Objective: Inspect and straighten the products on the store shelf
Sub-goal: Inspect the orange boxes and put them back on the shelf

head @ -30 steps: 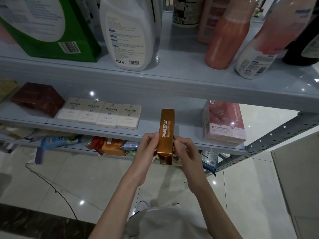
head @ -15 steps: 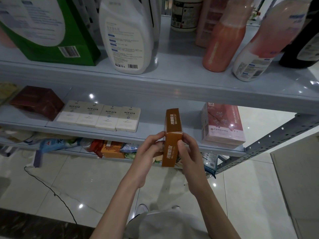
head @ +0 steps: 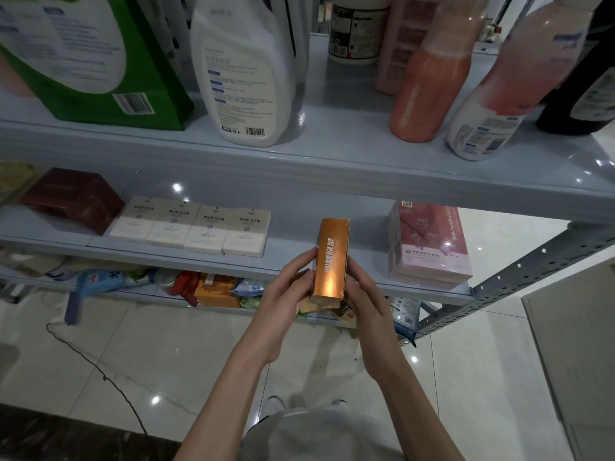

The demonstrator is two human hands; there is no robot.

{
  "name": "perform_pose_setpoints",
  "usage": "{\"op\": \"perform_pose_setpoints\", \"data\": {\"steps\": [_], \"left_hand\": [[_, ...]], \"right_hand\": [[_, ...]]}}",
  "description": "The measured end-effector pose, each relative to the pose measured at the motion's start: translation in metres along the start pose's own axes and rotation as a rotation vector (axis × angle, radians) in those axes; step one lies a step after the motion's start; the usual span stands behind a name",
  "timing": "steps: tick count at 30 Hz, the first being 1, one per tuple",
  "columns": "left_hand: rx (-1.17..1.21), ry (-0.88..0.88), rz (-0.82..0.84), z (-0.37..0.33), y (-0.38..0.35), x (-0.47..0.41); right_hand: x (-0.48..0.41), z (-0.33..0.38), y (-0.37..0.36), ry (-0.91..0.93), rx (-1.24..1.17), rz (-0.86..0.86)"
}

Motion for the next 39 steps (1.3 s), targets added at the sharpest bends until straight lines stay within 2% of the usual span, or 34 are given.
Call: {"op": "perform_pose_setpoints", "data": {"steps": [18, 29, 39], "left_hand": [[0.062, -0.06, 0.013, 0.005, 0.003, 0.0], [0.142, -0.016, -0.02, 0.008, 0.009, -0.003], [-0.001, -0.039, -0.007, 0.006, -0.002, -0.005]], "right_hand": [[-0.005, -0.009, 0.005, -0.011, -0.107, 0.039], [-0.001, 0.0, -0.005, 0.067, 0.067, 0.114], [-0.005, -0.007, -0.005, -0.024, -0.008, 0.076]]}}
Point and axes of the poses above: each hand's wrist, its own x-axis away from the middle knuckle, its own y-axis out of the back of the hand, z = x × y, the point moved 7 cm from there along -x, towards the middle knuckle, and after that the axes turned 7 degrees about -z, right-handed, at the moved point
